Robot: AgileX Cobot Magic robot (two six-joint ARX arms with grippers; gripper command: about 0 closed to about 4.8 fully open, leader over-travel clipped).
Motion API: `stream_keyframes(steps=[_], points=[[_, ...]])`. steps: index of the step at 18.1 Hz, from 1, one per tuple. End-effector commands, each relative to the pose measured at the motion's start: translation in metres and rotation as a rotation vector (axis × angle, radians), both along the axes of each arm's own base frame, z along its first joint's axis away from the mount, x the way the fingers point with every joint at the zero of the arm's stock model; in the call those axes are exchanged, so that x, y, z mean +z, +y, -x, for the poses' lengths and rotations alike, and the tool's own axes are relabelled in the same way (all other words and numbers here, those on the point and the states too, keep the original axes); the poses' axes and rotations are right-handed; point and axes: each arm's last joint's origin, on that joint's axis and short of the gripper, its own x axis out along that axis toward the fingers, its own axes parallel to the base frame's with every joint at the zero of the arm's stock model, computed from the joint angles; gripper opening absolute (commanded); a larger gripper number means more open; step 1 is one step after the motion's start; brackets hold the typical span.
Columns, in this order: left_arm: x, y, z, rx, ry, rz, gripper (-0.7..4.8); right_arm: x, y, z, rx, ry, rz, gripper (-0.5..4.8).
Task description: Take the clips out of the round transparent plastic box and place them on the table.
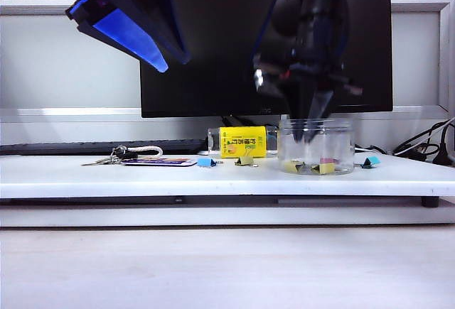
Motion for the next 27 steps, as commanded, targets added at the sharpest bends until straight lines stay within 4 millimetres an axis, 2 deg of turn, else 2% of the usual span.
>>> stream_keyframes(steps=[1,5,6,13,27], points=[[0.001,0.0,0.001,-0.003,0.004,0.004,2.15,-0.009,-0.001,-0.005,-0.015,-0.011,0.076,0.77],[0.001,0.0,0.001,-0.003,0.005,0.003,2.15,-0.012,-0.002,-0.007,-0.021,-0.036,0.127,0.78],[0.001,0.0,0.001,-0.003,0.005,0.003,2.15,-0.012,-0.003,-0.008,-0.026,-0.035,0.125,0.96],[0.001,0.0,0.001,-0.002,0.0,0.007,2.15,-0.014,-0.003,-0.01,-0.025,-0.038,0.119,0.95],[0.001,0.0,0.0,-0.002,-0.001,0.007,2.15,-0.039,0.001,-0.018,-0.021,0.017,0.141,0.94]])
